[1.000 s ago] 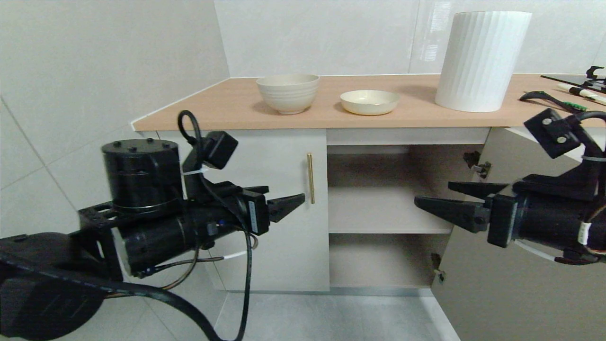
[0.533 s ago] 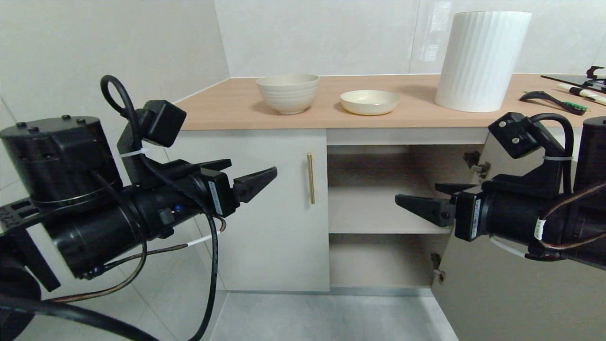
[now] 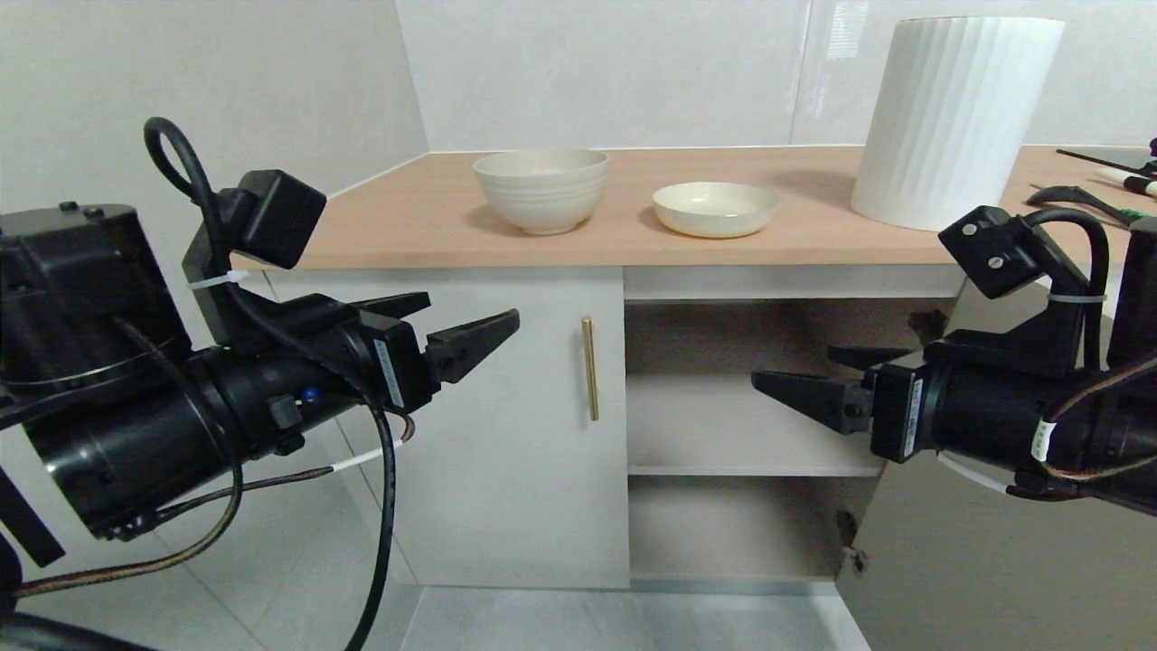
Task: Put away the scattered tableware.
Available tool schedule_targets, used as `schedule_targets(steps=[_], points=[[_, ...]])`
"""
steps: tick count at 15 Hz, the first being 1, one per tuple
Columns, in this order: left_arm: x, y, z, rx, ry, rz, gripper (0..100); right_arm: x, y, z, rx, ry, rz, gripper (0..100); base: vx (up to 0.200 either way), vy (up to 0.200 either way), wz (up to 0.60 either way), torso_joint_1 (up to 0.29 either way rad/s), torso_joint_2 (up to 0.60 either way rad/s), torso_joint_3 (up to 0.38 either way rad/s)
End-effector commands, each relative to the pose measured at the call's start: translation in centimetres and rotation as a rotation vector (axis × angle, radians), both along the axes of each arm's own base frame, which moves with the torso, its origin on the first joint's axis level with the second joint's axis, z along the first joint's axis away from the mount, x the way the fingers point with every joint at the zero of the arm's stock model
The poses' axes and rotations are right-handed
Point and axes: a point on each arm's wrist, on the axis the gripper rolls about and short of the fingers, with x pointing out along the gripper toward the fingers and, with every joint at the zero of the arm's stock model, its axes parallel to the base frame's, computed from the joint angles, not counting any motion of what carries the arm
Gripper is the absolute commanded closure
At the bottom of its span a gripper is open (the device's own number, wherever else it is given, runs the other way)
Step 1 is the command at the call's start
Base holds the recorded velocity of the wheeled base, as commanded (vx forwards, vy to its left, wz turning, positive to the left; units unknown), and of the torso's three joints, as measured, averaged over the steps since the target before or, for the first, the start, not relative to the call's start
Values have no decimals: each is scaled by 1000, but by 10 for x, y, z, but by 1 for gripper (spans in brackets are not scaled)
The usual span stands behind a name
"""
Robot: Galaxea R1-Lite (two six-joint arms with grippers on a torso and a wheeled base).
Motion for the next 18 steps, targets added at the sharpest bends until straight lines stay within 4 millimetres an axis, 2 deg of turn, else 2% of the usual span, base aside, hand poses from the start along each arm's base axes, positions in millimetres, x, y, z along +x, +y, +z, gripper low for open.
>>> schedule_targets(steps=[1,8,18], points=[[-6,2,5,-9,-19,-4,0,-1,-1,0,0,-3,1,0,200,0,0,-2,7,-7],[-20,6,17,-14,-79,-19,0,-14,1,10,6,-49,-66,0,0,0,0,0,0,0],[-21,6,16,-10,-76,-22,0,-15,2,9,3,-45,-58,0,0,0,0,0,0,0]])
